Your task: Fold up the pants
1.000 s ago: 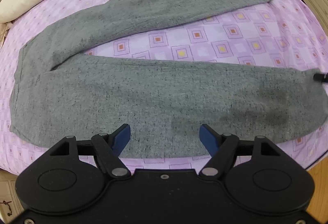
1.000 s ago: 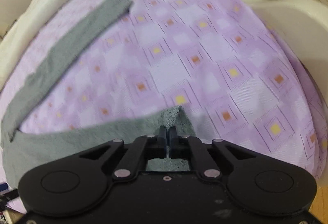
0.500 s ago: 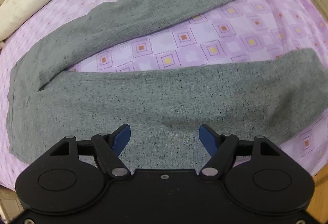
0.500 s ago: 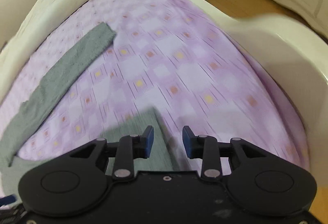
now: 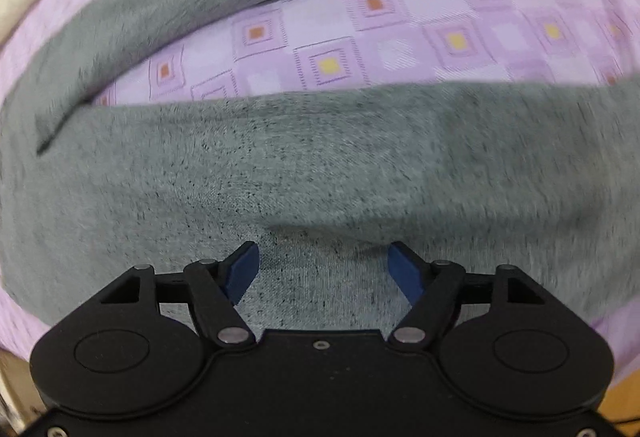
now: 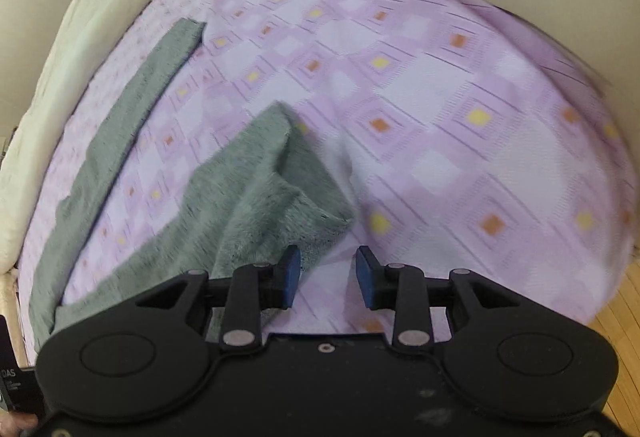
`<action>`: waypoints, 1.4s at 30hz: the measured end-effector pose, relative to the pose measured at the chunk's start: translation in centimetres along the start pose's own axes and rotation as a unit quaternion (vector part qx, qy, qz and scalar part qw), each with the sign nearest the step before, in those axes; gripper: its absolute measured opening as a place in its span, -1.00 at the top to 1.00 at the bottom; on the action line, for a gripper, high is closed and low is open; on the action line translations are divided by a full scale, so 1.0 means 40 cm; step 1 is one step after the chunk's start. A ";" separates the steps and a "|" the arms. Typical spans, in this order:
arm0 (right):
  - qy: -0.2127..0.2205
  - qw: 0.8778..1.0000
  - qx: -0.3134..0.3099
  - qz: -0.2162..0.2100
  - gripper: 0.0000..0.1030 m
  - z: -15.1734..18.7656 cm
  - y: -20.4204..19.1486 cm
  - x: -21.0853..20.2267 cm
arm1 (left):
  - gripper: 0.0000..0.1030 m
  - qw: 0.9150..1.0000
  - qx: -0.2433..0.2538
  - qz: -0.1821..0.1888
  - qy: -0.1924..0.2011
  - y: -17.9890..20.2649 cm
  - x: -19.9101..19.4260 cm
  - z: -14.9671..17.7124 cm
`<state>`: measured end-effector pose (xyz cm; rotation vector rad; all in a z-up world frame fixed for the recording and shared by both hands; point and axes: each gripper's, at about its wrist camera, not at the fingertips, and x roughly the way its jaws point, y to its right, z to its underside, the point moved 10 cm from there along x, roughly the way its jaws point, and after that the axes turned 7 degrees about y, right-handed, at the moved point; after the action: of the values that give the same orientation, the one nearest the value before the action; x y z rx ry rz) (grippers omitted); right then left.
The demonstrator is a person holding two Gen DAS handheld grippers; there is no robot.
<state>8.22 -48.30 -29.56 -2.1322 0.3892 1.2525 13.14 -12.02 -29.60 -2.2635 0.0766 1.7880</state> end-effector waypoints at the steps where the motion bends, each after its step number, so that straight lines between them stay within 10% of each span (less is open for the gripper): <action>1: 0.000 1.000 0.001 0.000 0.33 -0.004 -0.008 0.009 | -0.48 1.000 -0.009 0.002 -0.006 -0.004 0.003 -0.003; 5: 0.000 1.000 0.009 -0.006 0.52 -0.010 -0.023 0.020 | -0.56 1.000 -0.006 -0.004 -0.006 -0.010 0.003 -0.009; 6: 0.001 1.000 0.006 -0.006 0.91 -0.012 -0.027 0.024 | -0.56 1.000 -0.001 -0.006 -0.002 -0.010 0.001 -0.007; 14: 0.023 0.997 0.009 0.070 1.00 0.020 0.045 -0.098 | -0.40 0.999 0.018 0.028 0.032 0.006 -0.075 0.011; 17: 0.012 0.991 0.034 0.131 0.98 0.053 0.134 -0.095 | -0.41 0.998 0.035 0.032 0.046 0.024 -0.084 0.030; 24: 0.098 0.992 -0.061 0.042 0.64 -0.035 -0.006 -0.158 | -0.38 0.995 0.086 0.019 0.041 0.073 -0.065 0.069; 28: 0.059 0.990 -0.129 -0.018 0.62 -0.010 -0.129 -0.093 | -0.37 0.992 0.107 0.047 0.044 0.117 -0.097 0.074; 31: 0.011 0.986 -0.162 0.039 0.64 0.039 -0.110 -0.019 | -0.37 0.993 0.093 0.060 0.051 0.103 -0.128 0.085; 37: 0.022 0.982 -0.146 0.115 0.56 0.027 -0.097 -0.030 | -0.37 0.996 0.029 0.004 0.087 -0.114 -0.154 0.102; 42: 0.044 0.981 -0.187 0.040 0.56 0.055 -0.282 -0.051 | -0.37 0.994 -0.032 -0.056 0.084 -0.379 -0.109 0.117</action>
<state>11.76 -38.43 -24.42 -2.5162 0.2957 1.3661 10.64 3.19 -23.86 -2.4086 -0.0758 1.5642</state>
